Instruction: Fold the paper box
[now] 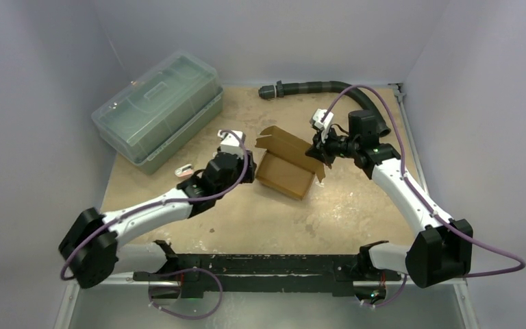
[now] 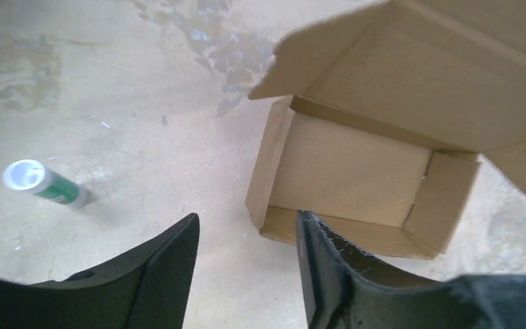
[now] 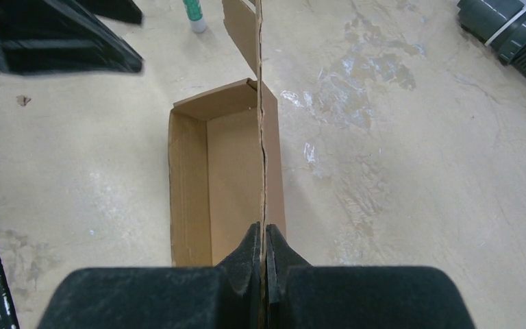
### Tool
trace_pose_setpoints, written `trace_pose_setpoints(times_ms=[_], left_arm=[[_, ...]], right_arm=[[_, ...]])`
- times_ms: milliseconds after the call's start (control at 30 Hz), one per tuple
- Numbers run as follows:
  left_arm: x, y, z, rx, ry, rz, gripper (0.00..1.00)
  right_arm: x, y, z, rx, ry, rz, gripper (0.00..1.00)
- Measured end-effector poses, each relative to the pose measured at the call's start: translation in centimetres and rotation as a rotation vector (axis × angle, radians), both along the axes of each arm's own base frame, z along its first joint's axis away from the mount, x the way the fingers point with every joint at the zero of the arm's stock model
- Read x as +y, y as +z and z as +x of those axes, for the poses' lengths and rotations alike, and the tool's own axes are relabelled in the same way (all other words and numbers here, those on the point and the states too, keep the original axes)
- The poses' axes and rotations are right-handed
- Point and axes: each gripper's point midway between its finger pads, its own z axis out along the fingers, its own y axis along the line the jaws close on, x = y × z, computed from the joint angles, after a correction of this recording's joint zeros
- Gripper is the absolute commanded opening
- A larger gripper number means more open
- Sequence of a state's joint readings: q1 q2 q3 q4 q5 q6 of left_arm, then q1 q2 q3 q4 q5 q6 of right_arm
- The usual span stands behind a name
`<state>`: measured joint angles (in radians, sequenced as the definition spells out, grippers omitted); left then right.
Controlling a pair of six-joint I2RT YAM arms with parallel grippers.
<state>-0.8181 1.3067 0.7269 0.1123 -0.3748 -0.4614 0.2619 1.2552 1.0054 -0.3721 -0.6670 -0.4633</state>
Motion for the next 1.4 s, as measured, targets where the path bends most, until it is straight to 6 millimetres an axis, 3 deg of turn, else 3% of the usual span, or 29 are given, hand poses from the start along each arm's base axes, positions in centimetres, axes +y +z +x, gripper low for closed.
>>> trace_pose_setpoints(times_ms=[100,200,300,433,600,700,1067,1167,1233,1300,1400], left_arm=[[2.4,2.9,-0.8,-0.064,0.035,-0.043,0.72],[5.2,4.1,-0.8,-0.11,0.108,-0.062,0.74],[8.5,3.6,0.6,-0.105,0.215,-0.035,0.74],[11.1,0.8,2.6,-0.05,0.305,0.03,0.72],[12.1,-4.4,4.0,0.064,0.331,0.14,0.66],[12.3,-5.8,4.6,0.099,0.339,0.179,0.61],[12.4,-6.0,7.8,0.098,0.38,0.195,0.42],[12.3,-6.5,8.1,0.11,0.38,0.205,0.32],[12.4,-6.6,8.1,0.114,0.379,0.208,0.12],[12.4,-6.6,8.1,0.114,0.38,0.206,0.0],[12.3,-6.5,8.0,0.116,0.374,0.204,0.0]], right_arm=[[0.0,0.0,0.0,0.0,0.0,0.0,0.0],[0.0,0.0,0.0,0.0,0.0,0.0,0.0],[0.0,0.0,0.0,0.0,0.0,0.0,0.0],[0.0,0.0,0.0,0.001,0.001,0.001,0.0],[0.0,0.0,0.0,0.002,0.002,0.003,0.0],[0.1,0.0,-0.1,0.002,0.002,0.003,0.0],[0.1,0.0,-0.1,0.003,0.002,0.003,0.0],[0.1,0.0,-0.1,0.003,0.002,0.003,0.0],[0.1,0.0,-0.1,0.003,0.002,0.003,0.0],[0.1,0.0,0.0,0.003,0.002,0.003,0.0],[0.1,0.0,0.0,0.003,0.002,0.003,0.0]])
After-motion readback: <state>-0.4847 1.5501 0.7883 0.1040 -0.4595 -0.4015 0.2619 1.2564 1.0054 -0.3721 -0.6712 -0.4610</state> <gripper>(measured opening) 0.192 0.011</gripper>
